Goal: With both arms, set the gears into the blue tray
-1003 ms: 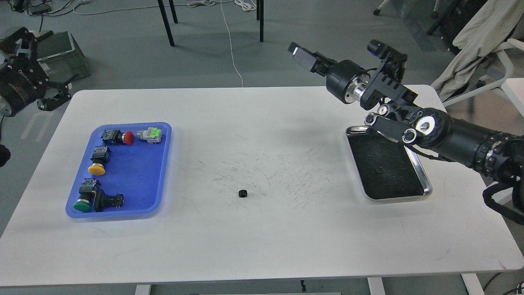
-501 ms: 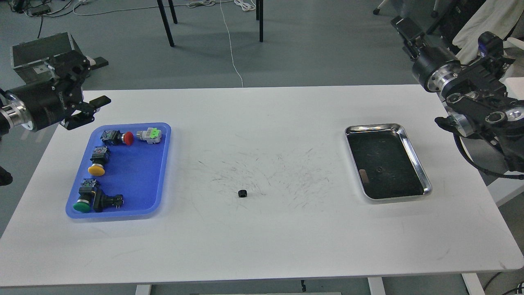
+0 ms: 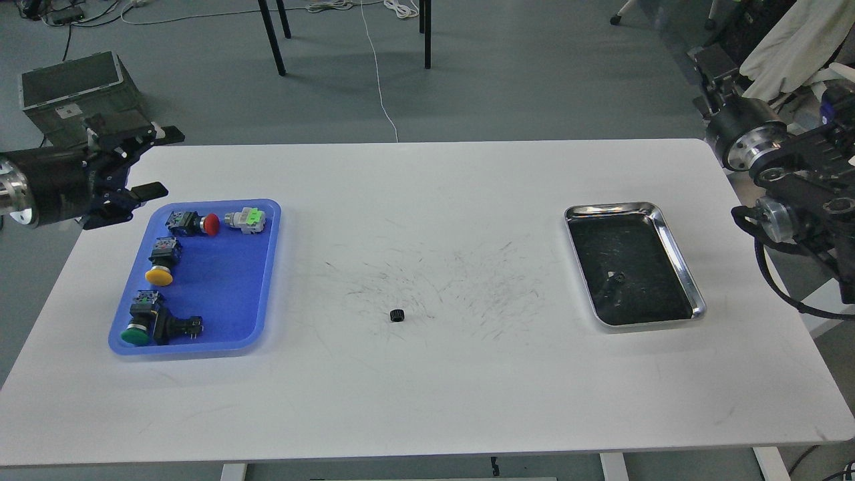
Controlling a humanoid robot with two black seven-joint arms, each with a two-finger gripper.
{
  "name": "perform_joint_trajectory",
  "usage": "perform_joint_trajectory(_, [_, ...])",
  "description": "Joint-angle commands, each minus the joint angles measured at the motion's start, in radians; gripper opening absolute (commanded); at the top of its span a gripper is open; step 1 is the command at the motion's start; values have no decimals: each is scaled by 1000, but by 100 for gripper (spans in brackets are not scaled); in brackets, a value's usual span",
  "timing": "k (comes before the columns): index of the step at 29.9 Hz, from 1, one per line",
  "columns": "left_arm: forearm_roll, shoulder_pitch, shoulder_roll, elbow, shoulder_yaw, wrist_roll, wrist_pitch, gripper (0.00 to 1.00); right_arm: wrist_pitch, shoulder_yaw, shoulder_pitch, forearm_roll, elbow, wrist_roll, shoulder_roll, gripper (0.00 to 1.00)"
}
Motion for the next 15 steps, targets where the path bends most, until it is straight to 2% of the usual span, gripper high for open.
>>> perform_joint_trajectory(1, [114, 2, -3, -98, 18, -31, 94, 98, 22, 3, -19, 49, -4, 0, -3, 95])
perform_joint_trajectory(4, [205, 2, -28, -120, 21, -36, 153, 96, 27, 3, -36, 57, -1, 0, -25, 95])
perform_joint_trajectory(7, [249, 0, -40, -218, 21, -34, 197, 92, 29, 3, -38, 59, -1, -1, -29, 95])
perform_joint_trajectory(10, [359, 3, -57, -226, 23, -36, 254, 92, 39, 18, -38, 71, -2, -4, -37, 95])
perform_joint_trajectory(15, [462, 5, -106, -256, 26, -39, 257, 88, 55, 32, -38, 114, 1, -70, -38, 95])
